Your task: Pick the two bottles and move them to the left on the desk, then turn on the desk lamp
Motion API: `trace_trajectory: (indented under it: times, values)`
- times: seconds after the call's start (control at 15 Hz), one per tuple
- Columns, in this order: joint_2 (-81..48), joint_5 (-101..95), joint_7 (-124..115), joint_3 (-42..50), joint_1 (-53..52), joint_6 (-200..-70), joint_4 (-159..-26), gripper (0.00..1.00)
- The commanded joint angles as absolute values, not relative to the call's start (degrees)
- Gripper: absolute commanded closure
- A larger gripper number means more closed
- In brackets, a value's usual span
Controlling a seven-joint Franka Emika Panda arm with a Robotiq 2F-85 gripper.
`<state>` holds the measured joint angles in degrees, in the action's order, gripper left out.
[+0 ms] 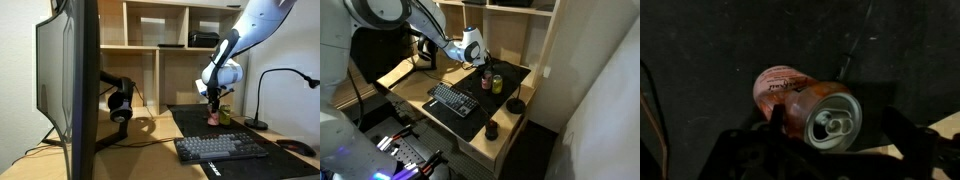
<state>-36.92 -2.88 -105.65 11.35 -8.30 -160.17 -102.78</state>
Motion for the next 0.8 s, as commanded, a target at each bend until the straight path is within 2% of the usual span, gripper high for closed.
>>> trace_trajectory:
  times: [0.0,0.73]
  values:
    - [-34.6,-4.3,-104.9,14.8,-11.1,-163.9,-105.4,0.0]
    - [-32.4,-3.8,-94.3,13.1,-8.8,-154.2,-105.8,0.0]
